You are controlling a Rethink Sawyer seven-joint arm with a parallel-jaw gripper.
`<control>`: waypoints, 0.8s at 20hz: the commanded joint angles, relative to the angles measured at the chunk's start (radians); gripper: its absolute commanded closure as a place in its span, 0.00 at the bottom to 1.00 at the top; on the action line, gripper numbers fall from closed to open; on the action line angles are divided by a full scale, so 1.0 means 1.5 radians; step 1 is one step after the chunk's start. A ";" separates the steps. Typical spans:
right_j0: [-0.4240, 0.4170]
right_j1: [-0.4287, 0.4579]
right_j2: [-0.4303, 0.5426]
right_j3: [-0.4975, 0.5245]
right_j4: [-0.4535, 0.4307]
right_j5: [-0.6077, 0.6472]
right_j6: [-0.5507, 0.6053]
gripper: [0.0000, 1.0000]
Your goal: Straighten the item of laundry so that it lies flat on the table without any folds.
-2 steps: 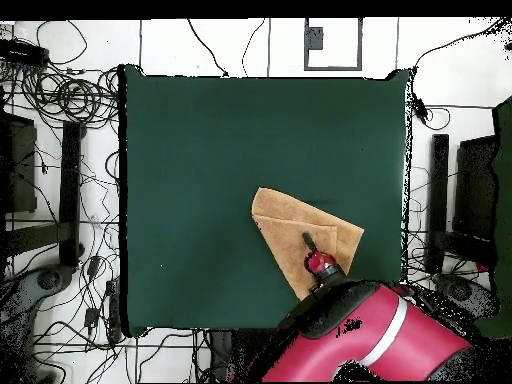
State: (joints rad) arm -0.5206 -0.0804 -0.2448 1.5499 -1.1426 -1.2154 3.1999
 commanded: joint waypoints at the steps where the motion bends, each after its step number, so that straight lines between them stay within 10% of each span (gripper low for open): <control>1: 0.017 0.071 0.157 0.008 0.118 0.108 0.124 1.00; 16: 0.015 0.110 0.152 -0.025 0.244 0.104 0.046 1.00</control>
State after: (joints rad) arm -0.5427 -0.0604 -0.2232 1.6102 -0.9753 -1.2493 3.1999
